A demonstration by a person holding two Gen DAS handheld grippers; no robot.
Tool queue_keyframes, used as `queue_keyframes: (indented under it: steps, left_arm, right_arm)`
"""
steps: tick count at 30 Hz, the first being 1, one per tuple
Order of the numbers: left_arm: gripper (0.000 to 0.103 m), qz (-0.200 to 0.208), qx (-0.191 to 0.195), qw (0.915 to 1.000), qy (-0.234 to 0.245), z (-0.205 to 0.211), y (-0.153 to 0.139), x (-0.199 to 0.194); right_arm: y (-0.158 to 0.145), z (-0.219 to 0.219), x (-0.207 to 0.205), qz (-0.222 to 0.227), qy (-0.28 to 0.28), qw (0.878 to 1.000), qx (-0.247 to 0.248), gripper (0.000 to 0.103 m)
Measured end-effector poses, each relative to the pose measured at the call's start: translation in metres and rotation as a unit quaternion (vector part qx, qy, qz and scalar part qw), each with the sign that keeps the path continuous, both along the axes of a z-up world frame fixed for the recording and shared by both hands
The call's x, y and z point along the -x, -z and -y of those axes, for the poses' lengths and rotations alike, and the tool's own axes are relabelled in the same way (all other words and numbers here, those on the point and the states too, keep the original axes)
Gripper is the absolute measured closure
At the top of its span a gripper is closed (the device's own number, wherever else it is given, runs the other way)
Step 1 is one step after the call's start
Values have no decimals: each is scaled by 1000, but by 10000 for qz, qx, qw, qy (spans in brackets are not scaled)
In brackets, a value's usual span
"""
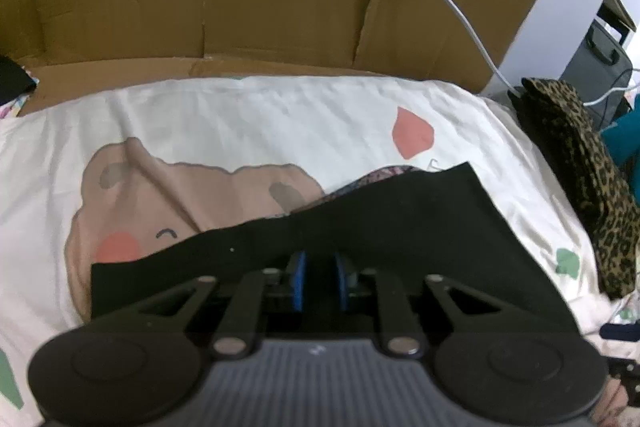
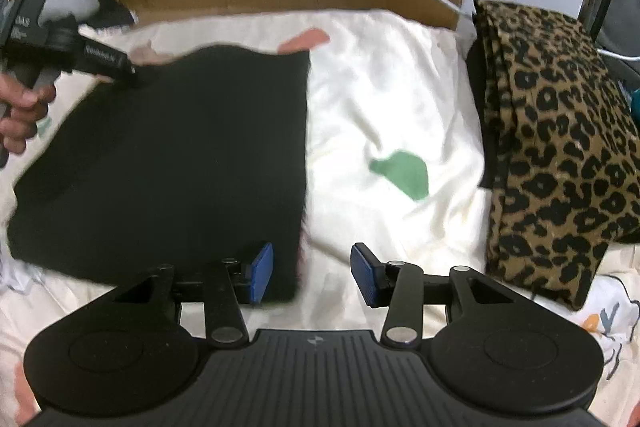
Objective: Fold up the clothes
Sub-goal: 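Open the left gripper and withdraw both grippers from the flattened garment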
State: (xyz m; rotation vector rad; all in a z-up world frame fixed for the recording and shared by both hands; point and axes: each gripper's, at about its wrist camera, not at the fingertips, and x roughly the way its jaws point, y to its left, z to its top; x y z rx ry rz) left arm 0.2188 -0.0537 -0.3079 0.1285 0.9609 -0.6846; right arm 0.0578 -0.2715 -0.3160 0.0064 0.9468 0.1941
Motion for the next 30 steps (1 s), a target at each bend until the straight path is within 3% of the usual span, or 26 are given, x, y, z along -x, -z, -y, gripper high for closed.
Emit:
queue_keyframes:
  steps: [3, 7, 11, 17, 23, 30]
  left_arm:
    - [80, 24, 190, 9998, 20, -9, -17, 7]
    - [75, -108, 6, 9996, 250, -16, -30, 30]
    - [59, -143, 52, 9989, 433, -28, -33, 64]
    - [56, -4, -194, 9946, 1020, -19, -19, 113]
    - [54, -12, -251, 9903, 1368, -5, -7, 136]
    - [47, -199, -815, 9876, 1326, -10, 20, 151]
  right_arm:
    - [-5, -5, -3, 33, -137, 9997, -183, 60]
    - [-3, -21, -5, 66, -344, 9992, -213, 60]
    - [1, -31, -10, 48, -292, 9990, -334, 60]
    - [12, -46, -16, -56, -311, 9990, -315, 60]
    - [20, -52, -16, -139, -268, 9992, -245, 60]
    - [24, -51, -18, -172, -208, 9994, -222, 60]
